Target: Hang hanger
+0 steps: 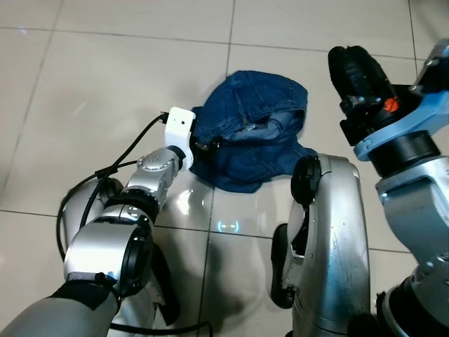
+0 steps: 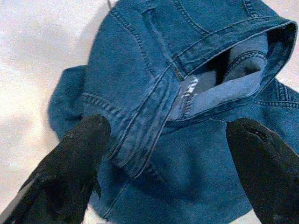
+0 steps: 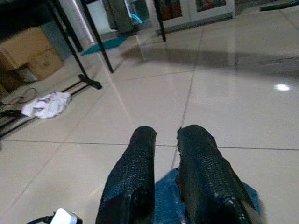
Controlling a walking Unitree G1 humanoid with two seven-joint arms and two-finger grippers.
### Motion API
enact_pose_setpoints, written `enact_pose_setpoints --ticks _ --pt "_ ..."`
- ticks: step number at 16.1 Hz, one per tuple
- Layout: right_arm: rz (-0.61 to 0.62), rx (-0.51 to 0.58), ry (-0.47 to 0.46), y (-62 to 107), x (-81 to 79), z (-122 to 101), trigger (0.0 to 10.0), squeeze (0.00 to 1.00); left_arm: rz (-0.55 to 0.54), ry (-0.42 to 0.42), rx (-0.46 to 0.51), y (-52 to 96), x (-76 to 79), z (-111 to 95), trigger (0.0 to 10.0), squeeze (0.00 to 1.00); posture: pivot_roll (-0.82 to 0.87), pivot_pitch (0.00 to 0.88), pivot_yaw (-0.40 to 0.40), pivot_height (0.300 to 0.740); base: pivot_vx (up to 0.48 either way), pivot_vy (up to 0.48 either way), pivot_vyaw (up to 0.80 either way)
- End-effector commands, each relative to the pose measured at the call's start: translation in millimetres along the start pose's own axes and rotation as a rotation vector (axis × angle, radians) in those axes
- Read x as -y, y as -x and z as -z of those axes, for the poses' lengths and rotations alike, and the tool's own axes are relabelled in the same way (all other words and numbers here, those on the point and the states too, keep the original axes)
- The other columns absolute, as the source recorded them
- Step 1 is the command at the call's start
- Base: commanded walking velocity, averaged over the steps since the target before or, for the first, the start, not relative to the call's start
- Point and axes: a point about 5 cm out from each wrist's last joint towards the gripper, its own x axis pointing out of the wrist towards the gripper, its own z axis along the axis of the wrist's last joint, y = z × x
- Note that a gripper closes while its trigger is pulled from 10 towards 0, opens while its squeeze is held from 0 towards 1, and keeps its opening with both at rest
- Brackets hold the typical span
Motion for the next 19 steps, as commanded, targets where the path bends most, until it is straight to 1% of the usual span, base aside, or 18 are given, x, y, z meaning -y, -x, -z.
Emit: enact_pose_setpoints --ticks 1,3,6,8,11,14,15,17,19 --pt "-0.015 0.001 -0.001 7.2 -5.0 -3.1 10.0 0.00 -0.005 -0.004 -0.071 0.7 4.0 14.7 10.0 0.00 -0.50 0.618 -0.004 0.300 0.000 0.000 0.00" --pt "-0.014 0.002 -0.002 8.5 -7.5 -5.5 10.0 0.00 -0.013 -0.012 -0.079 0.4 4.3 15.1 10.0 0.00 -0.51 0.639 -0.009 0.300 0.000 0.000 0.00" --pt "0.018 -0.024 -0.009 13.7 -5.2 -7.5 10.0 0.00 -0.052 -0.052 -0.120 0.4 5.0 20.8 10.0 0.00 -0.55 0.677 -0.024 0.300 0.000 0.000 0.00" --pt "0.032 -0.024 -0.011 14.0 -2.4 -12.8 10.0 0.00 -0.095 -0.103 -0.155 0.6 5.0 25.5 10.0 0.00 -0.58 0.693 -0.038 0.300 0.000 0.000 0.00" --pt "0.029 0.001 -0.017 11.9 -2.9 -23.0 10.0 0.00 -0.118 -0.119 -0.159 -0.6 5.7 23.8 10.0 0.00 -0.64 0.717 -0.065 0.300 0.000 0.000 0.00" --pt "0.014 0.013 -0.025 9.8 -8.3 -30.6 10.0 0.00 -0.123 -0.154 -0.165 -1.8 7.7 22.6 10.0 0.00 -0.67 0.727 -0.080 0.300 0.000 0.000 0.00" --pt "0.012 0.020 -0.021 9.8 -9.3 -33.0 10.0 0.00 -0.129 -0.179 -0.171 -1.5 6.8 23.0 10.0 0.00 -0.70 0.732 -0.092 0.300 0.000 0.000 0.00" --pt "0.010 0.031 -0.018 14.1 -7.0 -34.7 10.0 0.00 -0.141 -0.213 -0.179 -1.1 5.2 22.9 10.0 0.00 -0.73 0.742 -0.107 0.300 0.000 0.000 0.00" --pt "0.008 0.045 -0.016 15.1 -7.7 -38.3 10.0 0.00 -0.152 -0.216 -0.183 -0.9 4.6 23.6 10.0 0.00 -0.75 0.750 -0.118 0.300 0.000 0.000 0.00"
